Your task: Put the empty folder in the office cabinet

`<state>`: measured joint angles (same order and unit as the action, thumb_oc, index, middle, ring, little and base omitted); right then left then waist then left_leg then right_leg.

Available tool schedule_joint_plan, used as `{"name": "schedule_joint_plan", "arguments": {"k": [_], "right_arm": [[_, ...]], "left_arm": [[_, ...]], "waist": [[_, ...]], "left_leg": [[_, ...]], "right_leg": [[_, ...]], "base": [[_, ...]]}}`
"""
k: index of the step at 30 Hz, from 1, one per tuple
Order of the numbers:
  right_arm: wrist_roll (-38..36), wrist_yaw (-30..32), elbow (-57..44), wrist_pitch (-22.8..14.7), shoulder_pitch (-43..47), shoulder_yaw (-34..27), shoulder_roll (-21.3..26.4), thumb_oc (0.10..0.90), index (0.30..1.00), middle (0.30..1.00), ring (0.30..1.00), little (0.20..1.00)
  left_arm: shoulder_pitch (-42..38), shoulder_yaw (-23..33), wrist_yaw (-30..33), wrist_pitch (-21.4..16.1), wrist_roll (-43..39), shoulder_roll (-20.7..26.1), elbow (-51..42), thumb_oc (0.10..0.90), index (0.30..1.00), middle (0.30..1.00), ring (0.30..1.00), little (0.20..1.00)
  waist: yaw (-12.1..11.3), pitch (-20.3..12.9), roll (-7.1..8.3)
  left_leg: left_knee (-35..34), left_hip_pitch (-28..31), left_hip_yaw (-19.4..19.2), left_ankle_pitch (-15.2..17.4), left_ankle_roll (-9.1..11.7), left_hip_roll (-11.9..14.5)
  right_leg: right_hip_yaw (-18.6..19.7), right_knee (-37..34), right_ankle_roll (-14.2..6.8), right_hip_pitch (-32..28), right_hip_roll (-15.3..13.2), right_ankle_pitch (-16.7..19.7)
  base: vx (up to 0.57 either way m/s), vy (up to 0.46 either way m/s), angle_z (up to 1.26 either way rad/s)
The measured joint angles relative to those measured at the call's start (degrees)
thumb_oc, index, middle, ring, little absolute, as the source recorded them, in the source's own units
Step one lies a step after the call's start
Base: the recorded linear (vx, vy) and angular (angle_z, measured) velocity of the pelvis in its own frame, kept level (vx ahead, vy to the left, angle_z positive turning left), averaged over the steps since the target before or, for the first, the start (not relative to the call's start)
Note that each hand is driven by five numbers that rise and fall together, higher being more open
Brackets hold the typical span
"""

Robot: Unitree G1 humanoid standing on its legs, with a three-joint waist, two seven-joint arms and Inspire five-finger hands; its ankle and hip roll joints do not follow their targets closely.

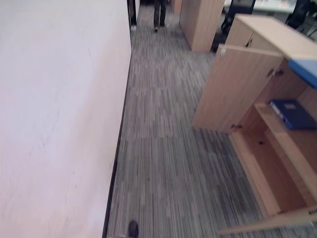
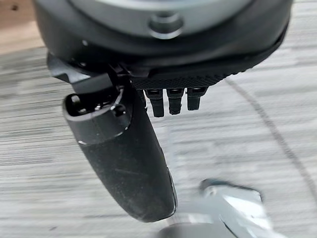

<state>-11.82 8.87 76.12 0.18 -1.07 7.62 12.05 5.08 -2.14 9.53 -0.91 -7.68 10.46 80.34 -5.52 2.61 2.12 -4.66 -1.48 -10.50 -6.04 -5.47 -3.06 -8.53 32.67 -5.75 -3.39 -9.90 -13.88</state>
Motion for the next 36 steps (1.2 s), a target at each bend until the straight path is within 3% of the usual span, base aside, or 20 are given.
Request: {"name": "schedule_joint_plan", "arguments": {"k": [1, 2, 6, 7, 9, 11, 13, 14, 15, 16, 17, 18, 20, 22, 23, 25, 26, 27, 32, 36], "right_arm": [[0.0, 0.1, -0.25, -0.02, 0.39, -0.03, 0.12, 0.8, 0.9, 0.9, 0.9, 0.9], [-0.02, 0.71, -1.27, 0.29, 1.01, -0.45, 1.01, 0.8, 0.9, 0.9, 0.9, 0.9], [0.05, 1.06, -3.6, 0.19, 3.41, 0.58, 1.58, 0.8, 0.9, 0.9, 0.9, 0.9], [0.1, 0.84, -6.71, -0.78, 3.62, 0.7, 1.7, 0.8, 0.9, 0.9, 0.9, 0.9], [-0.39, 0.2, -8.79, -1.58, 4.31, 0.57, 2.36, 0.8, 0.9, 0.9, 0.9, 0.9], [-0.09, 0.16, -8.61, -1.64, 5.22, 0.6, 2.33, 0.8, 0.9, 0.9, 0.9, 0.9], [-0.11, 0.08, -8.49, -1.26, 5.98, 0.29, 1.63, 0.8, 0.9, 0.9, 0.9, 0.9], [-0.12, -0.01, -8.48, -1.2, 6.02, -0.57, 1.06, 0.8, 0.9, 0.9, 0.9, 0.9], [-0.18, -0.14, -8.42, -1.16, 5.57, -1.43, 0.77, 0.8, 0.9, 0.9, 0.9, 0.9], [-0.54, -0.13, -8.56, -1.39, 5.36, -3.03, 0.28, 0.8, 0.9, 0.9, 0.9, 0.9], [-0.85, -0.14, -8.22, -1.43, 5.38, -4.1, 0.11, 0.8, 0.9, 0.9, 0.9, 0.9], [-1.96, -0.1, -7.77, -1.36, 4.6, -4.87, 0.36, 0.8, 0.9, 0.9, 0.9, 0.9], [-1.98, -0.12, -7.61, -1.34, 4.71, -5.45, 1.48, 0.8, 0.9, 0.9, 0.9, 0.9], [-1.77, -0.21, -5.95, -1.46, 5.87, -5.13, 1.98, 0.8, 0.9, 0.9, 0.9, 0.9], [-1.86, -0.21, -4.61, -0.64, 5.7, -5.01, 1.93, 0.8, 0.9, 0.9, 0.9, 0.9], [-1.87, -0.2, -3.97, -0.97, 5.53, -4.96, 2.41, 0.8, 0.9, 0.9, 0.9, 0.9], [-2.16, -0.05, -3.55, -1.07, 5.47, -5.18, 3.23, 0.8, 0.9, 0.9, 0.9, 0.9], [-2.47, -0.01, -3.75, -1.09, 5.03, -5.4, 3.65, 0.8, 0.9, 0.9, 0.9, 0.9], [-4.67, 0.25, -3.69, -1.06, 3.31, -4.89, 4.65, 0.8, 0.9, 0.9, 0.9, 0.9], [-5.23, 0.28, -4.37, -1.18, 2.59, -3.71, 4.02, 0.8, 0.9, 0.9, 0.9, 0.9]], "left_arm": [[0.03, 0.56, -2.58, 0.58, -0.64, 0.39, 0.44, 0.8, 0.9, 0.9, 0.9, 0.9], [0.21, -0.86, -7.05, 1.5, -1.16, 0.17, 1.23, 0.8, 0.9, 0.9, 0.9, 0.9], [0.85, -4.83, -7.69, 2.32, -0.97, -0.36, 0.06, 0.8, 0.9, 0.9, 0.9, 0.9], [1.2, -4.89, -6.31, 2.36, -0.92, -1.72, -0.31, 0.8, 0.9, 0.9, 0.9, 0.9], [1.74, -4.7, -4.27, 2.03, -0.9, -3.09, -0.58, 0.8, 0.9, 0.9, 0.9, 0.9], [1.94, -4.32, -2.75, 1.82, -0.64, -3.15, -0.6, 0.8, 0.9, 0.9, 0.9, 0.9], [2.28, -4.05, -0.83, 1.44, 0.34, -2.37, -1.32, 0.8, 0.9, 0.9, 0.9, 0.9], [2.62, -2.56, -0.11, 1.42, 1.29, -1.9, -0.96, 0.8, 0.9, 0.9, 0.9, 0.9], [2.56, -2.16, 0.29, 1.54, 1.34, -1.57, -1.13, 0.8, 0.9, 0.9, 0.9, 0.9], [2.67, -1.56, 0.53, 1.4, 1.54, -1.06, -0.92, 0.8, 0.9, 0.9, 0.9, 0.9], [2.61, -1.51, 0.74, 1.18, 1.96, -0.82, -0.62, 0.8, 0.9, 0.9, 0.9, 0.9], [2.2, -1.57, 1.05, 0.98, 2.48, -0.77, 0.04, 0.8, 0.9, 0.9, 0.9, 0.9], [0.3, -1.51, 1.04, 0.58, 2.85, -0.87, 0.22, 0.8, 0.9, 0.9, 0.9, 0.9], [-0.78, -1.37, 1.2, -0.48, 3.57, -0.96, 0.24, 0.8, 0.9, 0.9, 0.9, 0.9], [-2.47, -0.34, 1.09, -0.26, 3.55, -0.76, 1.04, 0.8, 0.9, 0.9, 0.9, 0.9], [-2.78, -0.43, 1.08, -0.69, 3.54, -0.85, 0.67, 0.8, 0.9, 0.9, 0.9, 0.9], [-4.17, -0.57, 1.1, -0.59, 3.39, 0.1, 0.7, 0.8, 0.9, 0.9, 0.9, 0.9], [-4.31, -0.53, 1.1, -0.57, 3.36, 0.6, 0.55, 0.8, 0.9, 0.9, 0.9, 0.9], [-4.73, -0.83, 1.23, -0.35, 0.99, 0.62, -0.64, 0.8, 0.9, 0.9, 0.9, 0.9], [-4.65, -1.08, 1.4, -0.37, 0.51, 0.57, -1.76, 0.8, 0.9, 0.9, 0.9, 0.9]], "waist": [[0.18, -0.24, 0.33], [1.04, 0.06, -0.68], [0.7, 1.23, -2.72], [1.25, 3.13, -5.46], [2.72, 4.59, -7.3], [2.98, 5.7, -6.92], [3.18, 6.79, -5.59], [3.79, 6.43, -5.96], [4.55, 7.05, -4.56], [5.25, 7.07, -4.77], [5.56, 7.2, -3.91], [5.71, 7.18, -4.58], [7.05, 6.72, -6.36], [6.87, 6.82, -6.53], [7.78, 6.41, -6.13], [7.72, 6.3, -5.43], [7.69, 6.28, -4.2], [7.62, 6.06, -3.5], [8.32, 5.8, -3.98], [8.47, 5.27, -4.43]], "left_leg": [[0.06, 1.12, 0.53, 1.27, -1.07, -1.39], [0.55, 2.83, 1.15, 1.78, -1.76, -2.31], [1.56, 5.47, 4.55, 6.13, -4.92, -3.01], [1.25, 8.0, 5.05, 6.79, -4.9, -1.53], [1.08, 9.4, 5.01, 6.98, -3.02, -0.57], [1.15, 10.61, 5.61, 8.26, -1.48, -0.3], [1.02, 12.55, 5.78, 9.55, -0.42, -0.4], [1.08, 12.96, 5.84, 10.61, 0.46, -0.25], [1.26, 13.88, 6.14, 11.98, 0.93, -0.26], [1.05, 14.57, 6.54, 12.98, 1.69, -0.27], [0.81, 15.37, 6.74, 13.88, 2.23, -0.03], [0.47, 17.21, 7.56, 15.47, 3.73, 1.28], [0.66, 17.91, 9.06, 17.07, 5.49, 4.66], [1.08, 18.98, 10.58, 14.8, 6.58, 5.84], [3.83, 19.24, 10.89, 15.54, 8.16, 8.7], [4.7, 19.28, 10.69, 15.39, 8.44, 9.93], [8.08, 17.09, 10.67, 16.78, 8.35, 11.9], [9.11, 16.12, 10.67, 15.96, 9.44, 12.17], [14.83, 13.35, 10.46, 11.26, 16.36, 14.08], [17.09, 13.25, 7.59, 8.51, 17.19, 15.75]], "right_leg": [[0.04, 3.75, -0.54, 1.2, -1.5, 1.96], [-1.52, 13.43, -0.77, 4.22, -4.31, 5.23], [-4.74, 24.13, -0.36, 13.39, -8.37, 5.35], [-6.1, 19.48, 0.53, 16.99, -7.18, 2.82], [-7.81, 7.83, -0.5, 19.95, -6.22, 3.26], [-9.55, -4.94, -1.63, 20.79, -5.29, 5.47], [-9.99, -15.93, -2.73, 21.16, -4.1, 10.19], [-9.92, -25.57, -3.41, 19.94, -2.6, 13.36], [-9.54, -29.34, -4.17, 20.31, -2.76, 14.98], [-9.15, -32.66, -4.61, 19.75, -2.97, 15.71], [-8.89, -33.41, -4.81, 19.76, -3.2, 16.25], [-9.55, -31.53, -4.92, 18.93, -2.62, 19.62], [-10.75, -29.05, -5.03, 18.5, 0.0, 20.47], [-11.74, -28.14, -4.43, 17.19, 2.45, 20.3], [-13.64, -28.21, -2.1, 14.52, 4.18, 19.6], [-14.25, -26.35, -0.93, 14.42, 4.83, 18.15], [-14.96, -23.98, 1.23, 15.64, 5.8, 16.24], [-15.49, -24.2, 2.2, 15.91, 6.31, 15.92], [-15.89, -28.23, 3.23, 13.03, 8.63, 15.2], [-15.91, -31.11, 3.89, 11.19, 11.17, 14.56]], "base": [[0.34, 0.534, 0.37], [0.15, 0.237, 0.48], [0.28, 0.14, 0.4], [0.22, -0.03, 0.17], [0.2, -0.092, 0.3], [0.25, -0.124, 0.19], [0.38, -0.162, -0.03], [0.42, -0.139, -0.08], [0.59, -0.188, 0.0], [0.44, -0.136, 0.07], [0.32, -0.102, 0.08], [0.32, -0.116, 0.19], [0.64, -0.266, 0.39], [0.53, -0.249, 0.25], [0.46, -0.247, 0.41], [0.47, -0.303, 0.34], [0.35, -0.287, 0.17], [0.36, -0.287, 0.15], [0.26, -0.201, 0.04], [0.23, -0.183, -0.13]]}}
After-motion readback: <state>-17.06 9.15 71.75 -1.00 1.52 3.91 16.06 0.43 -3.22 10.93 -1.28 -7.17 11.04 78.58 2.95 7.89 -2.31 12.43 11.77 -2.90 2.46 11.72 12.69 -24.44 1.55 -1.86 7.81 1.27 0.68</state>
